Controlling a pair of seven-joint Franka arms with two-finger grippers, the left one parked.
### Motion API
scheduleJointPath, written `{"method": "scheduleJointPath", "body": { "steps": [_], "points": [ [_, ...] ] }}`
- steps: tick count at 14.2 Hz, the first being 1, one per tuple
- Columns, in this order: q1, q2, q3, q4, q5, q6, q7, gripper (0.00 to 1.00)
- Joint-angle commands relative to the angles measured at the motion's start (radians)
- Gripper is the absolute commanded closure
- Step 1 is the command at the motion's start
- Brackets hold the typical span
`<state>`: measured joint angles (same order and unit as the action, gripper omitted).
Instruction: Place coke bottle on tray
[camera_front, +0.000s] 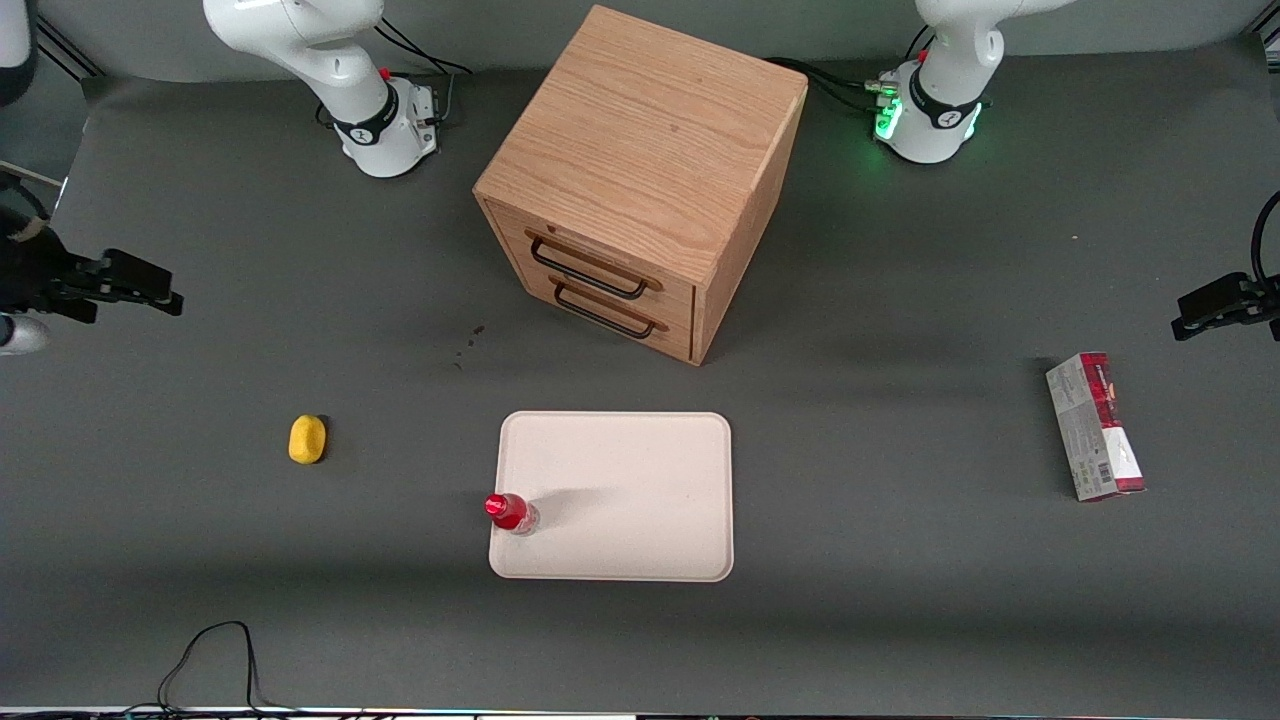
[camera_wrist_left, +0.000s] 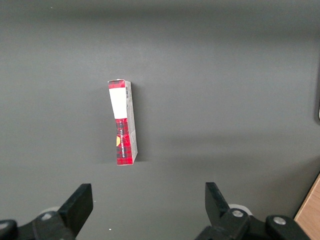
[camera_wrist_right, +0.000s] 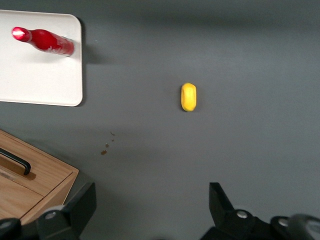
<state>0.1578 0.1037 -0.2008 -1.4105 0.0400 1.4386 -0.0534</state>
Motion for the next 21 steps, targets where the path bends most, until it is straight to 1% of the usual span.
{"method": "scheduleJointPath", "body": {
  "steps": [1,3,4,11,13,15,21],
  "points": [
    [-0.043,-0.084,0.029,-0.109,-0.028,0.046,-0.011,0.00],
    [-0.038,-0.087,0.029,-0.120,-0.077,0.045,-0.014,0.00],
    [-0.037,-0.087,0.029,-0.120,-0.086,0.040,-0.016,0.00],
    [-0.029,-0.082,0.024,-0.140,-0.091,0.042,-0.002,0.00],
    [-0.012,-0.084,0.021,-0.137,-0.113,0.039,0.000,0.00],
    [-0.007,-0.084,0.020,-0.137,-0.118,0.039,0.001,0.00],
    [-0.011,-0.087,0.018,-0.139,-0.108,0.028,0.004,0.00]
  ]
}}
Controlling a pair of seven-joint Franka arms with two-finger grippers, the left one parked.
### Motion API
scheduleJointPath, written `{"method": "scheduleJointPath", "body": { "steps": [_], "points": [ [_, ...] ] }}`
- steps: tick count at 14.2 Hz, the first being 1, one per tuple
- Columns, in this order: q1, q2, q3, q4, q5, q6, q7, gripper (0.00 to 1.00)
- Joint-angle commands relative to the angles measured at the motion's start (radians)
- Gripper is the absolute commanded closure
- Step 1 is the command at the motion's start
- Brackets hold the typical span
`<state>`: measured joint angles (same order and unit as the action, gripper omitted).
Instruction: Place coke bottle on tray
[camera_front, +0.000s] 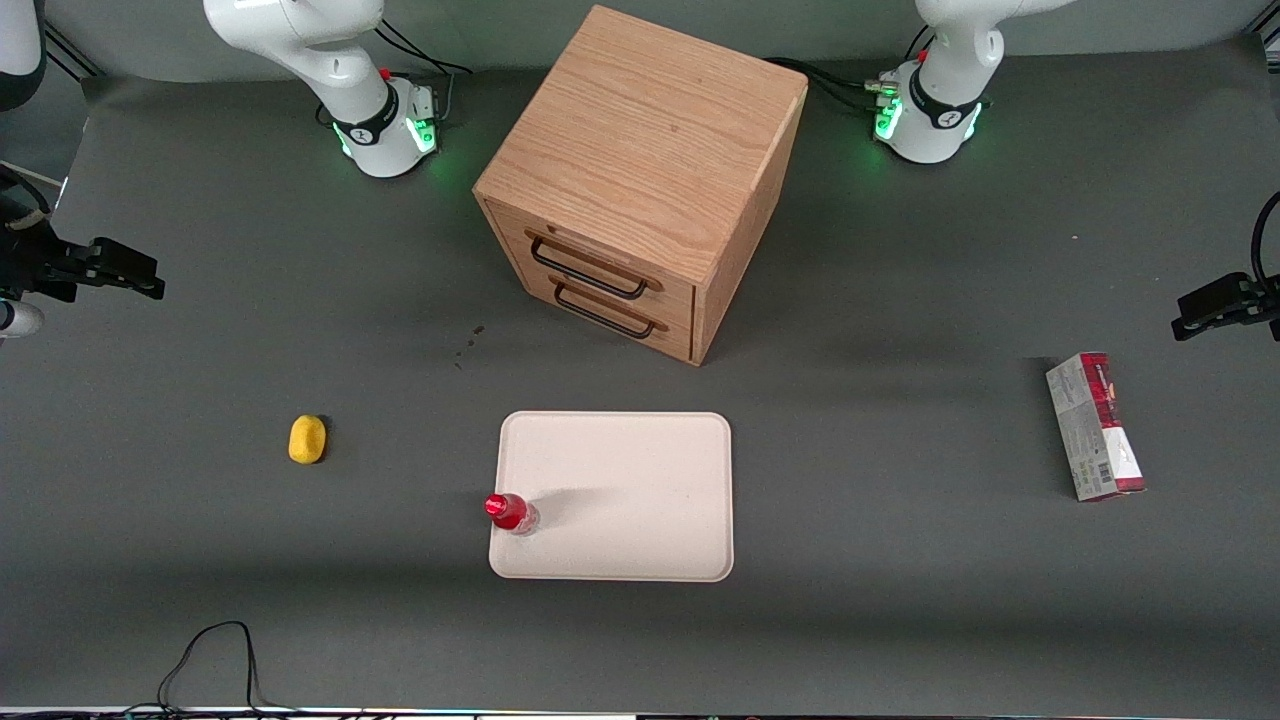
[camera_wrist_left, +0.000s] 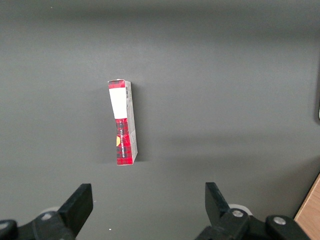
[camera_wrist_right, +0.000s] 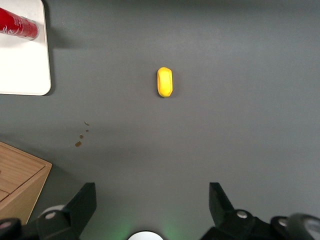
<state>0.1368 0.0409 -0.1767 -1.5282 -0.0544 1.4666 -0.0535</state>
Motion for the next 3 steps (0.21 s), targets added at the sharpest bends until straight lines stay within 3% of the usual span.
{"method": "scheduleJointPath", "body": {
  "steps": [1,3],
  "points": [
    [0.010,-0.024,-0.006,-0.020,-0.013,0.000,0.004,0.00],
    [0.010,-0.024,-0.007,-0.020,-0.012,0.000,0.003,0.00]
  ]
}}
